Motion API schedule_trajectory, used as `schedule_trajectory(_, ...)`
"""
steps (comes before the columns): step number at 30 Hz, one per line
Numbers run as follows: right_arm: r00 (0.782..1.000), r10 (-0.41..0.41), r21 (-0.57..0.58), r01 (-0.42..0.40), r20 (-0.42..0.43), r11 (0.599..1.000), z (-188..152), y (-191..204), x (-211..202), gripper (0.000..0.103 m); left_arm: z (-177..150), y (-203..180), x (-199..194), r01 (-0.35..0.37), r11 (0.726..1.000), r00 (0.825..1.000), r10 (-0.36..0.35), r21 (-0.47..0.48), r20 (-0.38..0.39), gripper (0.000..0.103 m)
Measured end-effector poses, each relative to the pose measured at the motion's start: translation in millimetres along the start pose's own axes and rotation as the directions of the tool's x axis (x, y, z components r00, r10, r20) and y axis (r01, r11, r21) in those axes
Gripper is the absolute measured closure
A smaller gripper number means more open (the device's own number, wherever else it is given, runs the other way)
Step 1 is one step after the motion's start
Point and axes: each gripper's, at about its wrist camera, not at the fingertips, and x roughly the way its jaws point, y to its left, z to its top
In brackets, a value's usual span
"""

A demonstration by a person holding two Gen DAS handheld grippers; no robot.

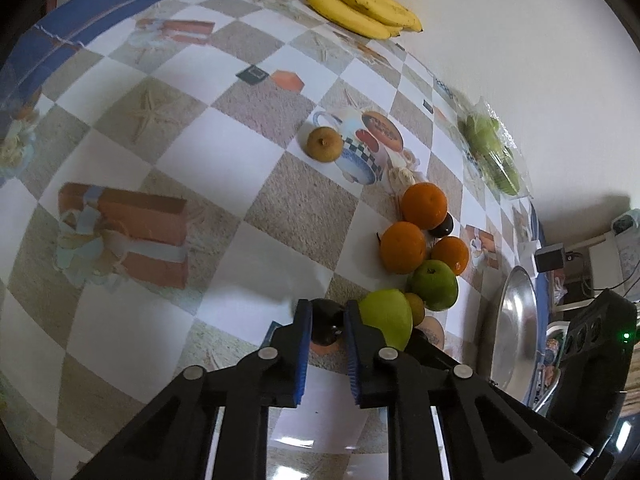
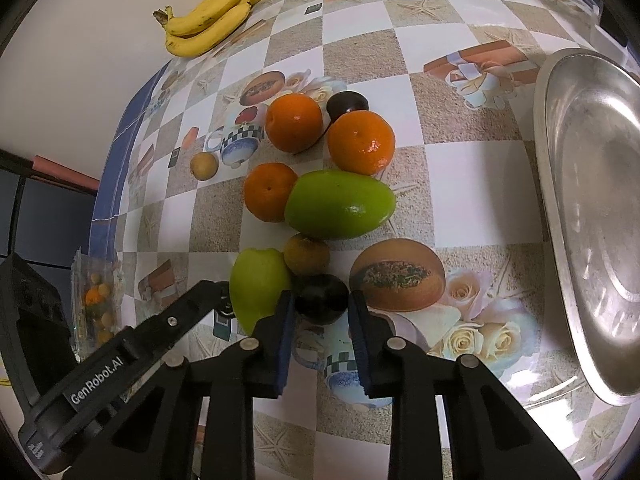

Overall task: Organize fruits
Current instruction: 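Close the left tool on a dark plum while the right tool grasps another dark plum, then lift the dark plums with both tools and carry them toward the steel bowl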

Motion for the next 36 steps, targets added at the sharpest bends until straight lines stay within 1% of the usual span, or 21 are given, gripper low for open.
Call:
schedule_trajectory(2, 1.000, 0.000, -0.001, 0.000, 0.000, 1.000, -0.2, -0.1, -0.2, 0.075, 0.0, 1.1, 0.5, 0.007, 1.000, 1.000, -0.007, -0.007, -0.001, 0.086)
schedule_trajectory(4, 1.000, -0.004, -0.003, 0.004, -0.003, 1.000, -0.7, -0.4, -0.9, 0.075, 0.1, 2.2, 1.2, 0.002, 1.000, 1.000, -0.002, -0.011, 0.000, 0.082)
schedule_trajectory(7, 1.000, -0.003, 0.006, 0.003, 0.001, 1.000, -1.1, -2.9, -4.4, 0.077, 1.0, 3.3, -0.7, 0.000, 1.000, 1.000, 0.000, -0.019, 0.004, 0.081)
schedule_trajectory(11, 0.999, -0.035, 0.006, 0.035, 0.015, 0.999, -0.7, -7.0, -11.1, 0.077, 1.0, 3.6, 1.4, 0.001, 1.000, 1.000, -0.001, -0.024, -0.007, 0.077)
schedule_trajectory(14, 0.999, -0.031, 0.016, 0.031, 0.015, 0.999, -0.8, -10.4, -13.6, 0.077, -0.6, 1.2, 4.5, 0.014, 1.000, 1.000, -0.015, -0.023, -0.022, 0.076)
schedule_trajectory(19, 0.999, -0.031, 0.016, 0.030, 0.021, 0.999, -1.1, -11.2, -16.6, 0.077, -1.2, -3.2, 6.2, -0.004, 1.000, 1.000, 0.004, -0.005, -0.016, 0.076)
schedule_trajectory(26, 0.999, -0.035, 0.015, 0.034, 0.016, 0.999, -1.9, -11.3, -16.7, 0.077, -1.9, 3.1, 4.8, 0.019, 0.999, 1.000, -0.019, -0.039, -0.004, 0.080)
schedule_trajectory(29, 0.999, -0.034, 0.013, 0.033, 0.018, 0.999, -2.2, -10.7, -17.1, 0.077, -0.2, 5.7, -1.1, 0.022, 0.999, 1.000, -0.021, -0.049, 0.020, 0.087)
schedule_trajectory(31, 0.999, -0.033, 0.014, 0.033, 0.018, 0.999, -2.1, -10.7, -17.0, 0.077, 1.8, 7.8, -6.5, -0.001, 0.999, 0.999, 0.003, -0.048, 0.044, 0.088)
schedule_trajectory(36, 0.999, -0.028, 0.014, 0.027, 0.019, 1.000, -1.9, -10.7, -18.5, 0.077, 7.0, 24.5, -17.9, -0.040, 0.993, 0.994, 0.050, -0.108, 0.097, 0.087)
